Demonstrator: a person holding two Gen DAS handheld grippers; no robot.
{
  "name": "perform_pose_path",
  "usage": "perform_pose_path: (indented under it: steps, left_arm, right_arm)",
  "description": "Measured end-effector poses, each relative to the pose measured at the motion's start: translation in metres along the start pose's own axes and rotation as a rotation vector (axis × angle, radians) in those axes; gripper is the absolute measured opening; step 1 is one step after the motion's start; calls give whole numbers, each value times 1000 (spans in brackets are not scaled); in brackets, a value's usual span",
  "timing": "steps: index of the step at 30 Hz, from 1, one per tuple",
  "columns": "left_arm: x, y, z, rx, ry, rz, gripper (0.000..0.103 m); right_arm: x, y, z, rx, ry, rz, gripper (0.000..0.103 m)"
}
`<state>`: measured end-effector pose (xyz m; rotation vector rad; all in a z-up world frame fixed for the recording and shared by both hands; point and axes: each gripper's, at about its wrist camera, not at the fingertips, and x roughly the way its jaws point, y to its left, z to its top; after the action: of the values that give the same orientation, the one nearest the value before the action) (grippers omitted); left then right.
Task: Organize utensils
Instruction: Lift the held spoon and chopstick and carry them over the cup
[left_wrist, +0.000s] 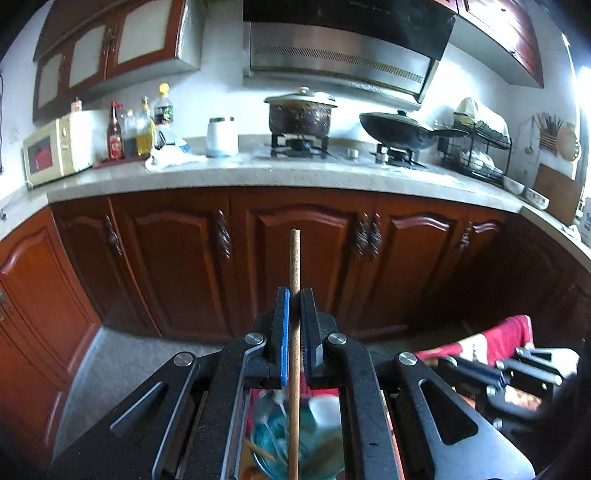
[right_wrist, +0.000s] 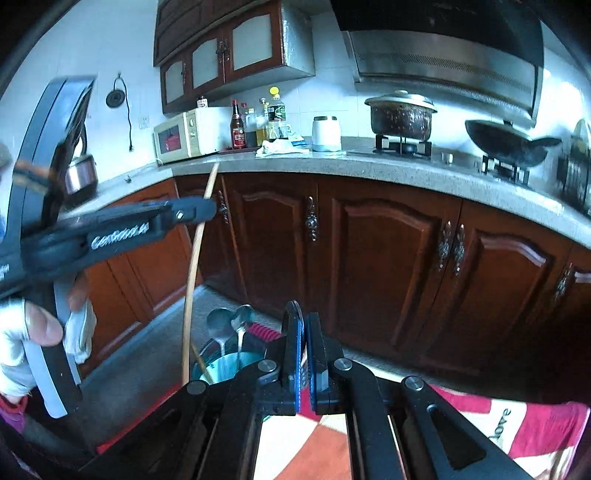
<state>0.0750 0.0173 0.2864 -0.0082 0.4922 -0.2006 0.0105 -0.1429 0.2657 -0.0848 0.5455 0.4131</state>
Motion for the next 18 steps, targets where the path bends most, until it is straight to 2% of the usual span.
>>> perform_pose_path:
  steps: [7,11,18]
  left_arm:
    - [29,14,-21,-36,-28,18,5]
    - [37,14,-38,-46,-14,18,4]
    - [45,14,-57,-58,16,7,4]
  right_arm:
    - [32,24,-5,-113,17,-44,2]
    - [42,39,-17,-191,25,-61,2]
    - [63,42,-34,-184,67,-48,2]
